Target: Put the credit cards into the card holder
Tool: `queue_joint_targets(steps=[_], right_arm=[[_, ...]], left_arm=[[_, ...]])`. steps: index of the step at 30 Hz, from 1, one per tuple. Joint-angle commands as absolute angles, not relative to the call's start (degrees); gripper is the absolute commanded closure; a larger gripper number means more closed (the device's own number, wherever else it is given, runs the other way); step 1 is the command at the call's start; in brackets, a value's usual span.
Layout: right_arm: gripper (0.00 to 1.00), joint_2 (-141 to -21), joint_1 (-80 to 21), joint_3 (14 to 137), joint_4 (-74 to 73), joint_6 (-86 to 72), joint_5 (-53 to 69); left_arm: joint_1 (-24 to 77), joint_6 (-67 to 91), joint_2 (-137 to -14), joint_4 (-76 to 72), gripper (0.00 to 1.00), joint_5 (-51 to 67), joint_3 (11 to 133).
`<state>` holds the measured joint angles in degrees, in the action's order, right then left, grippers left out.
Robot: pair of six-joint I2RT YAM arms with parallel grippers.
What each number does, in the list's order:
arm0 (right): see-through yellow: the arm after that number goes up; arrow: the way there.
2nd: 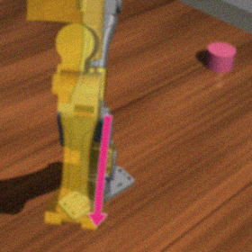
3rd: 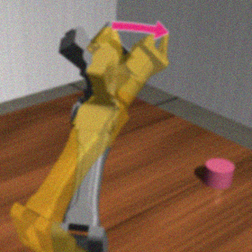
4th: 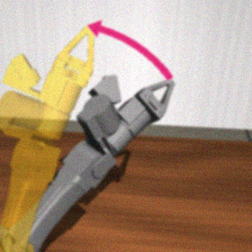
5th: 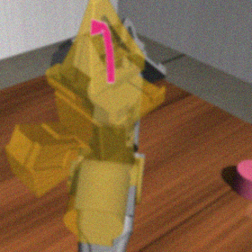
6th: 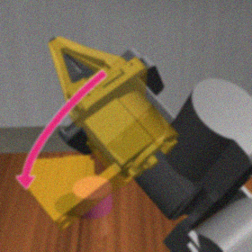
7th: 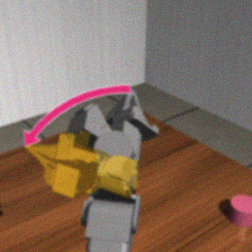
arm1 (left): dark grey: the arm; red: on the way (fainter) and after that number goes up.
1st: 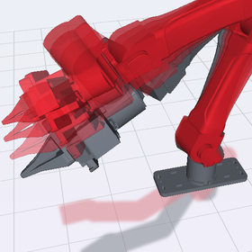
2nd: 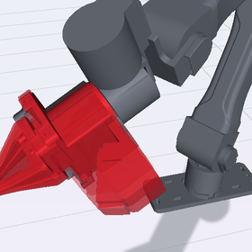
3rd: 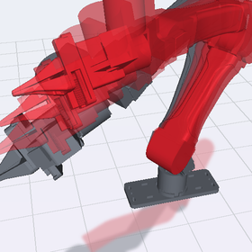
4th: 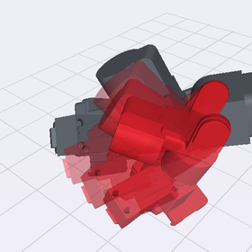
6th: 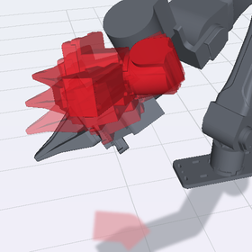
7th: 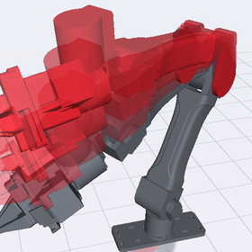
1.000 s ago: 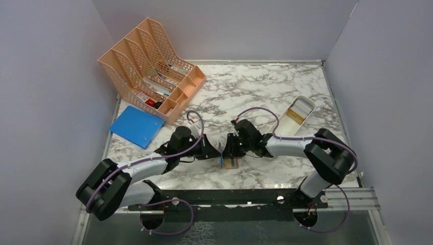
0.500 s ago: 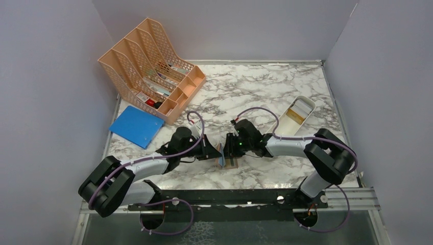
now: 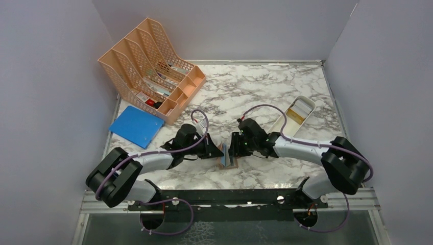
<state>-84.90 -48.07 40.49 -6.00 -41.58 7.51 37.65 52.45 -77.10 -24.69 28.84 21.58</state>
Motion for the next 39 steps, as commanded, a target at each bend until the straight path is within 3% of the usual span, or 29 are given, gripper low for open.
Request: queue_joint_targets(steps=[1,12,24,35,39], right_arm=[[0.56,-80.25,-48.6,43.85,-13.02,-38.46,1.17],[0.53,-74.15,-48.6,49.91,-20.66,-28.87,-6.05],[0.45,-74.76,-47.85,61.81,-29.56,-12.57,-23.58],[0.45,-74.32,-41.42,61.77,-25.85,6.63,-31.96],[0.45,-73.99,-34.35,60.17,-22.91,12.76,-28.67]], left_arm=[[37.88,50.02,-76.35,-20.26,1.0,27.61,22.57],[37.88,46.68,-68.87,-8.22,0.96,21.83,24.94],[37.88,44.07,-65.04,-0.08,0.71,16.07,24.92],[37.79,40.34,-64.91,6.02,0.67,12.31,26.88],[37.79,40.0,-64.52,5.09,0.79,13.31,26.27]])
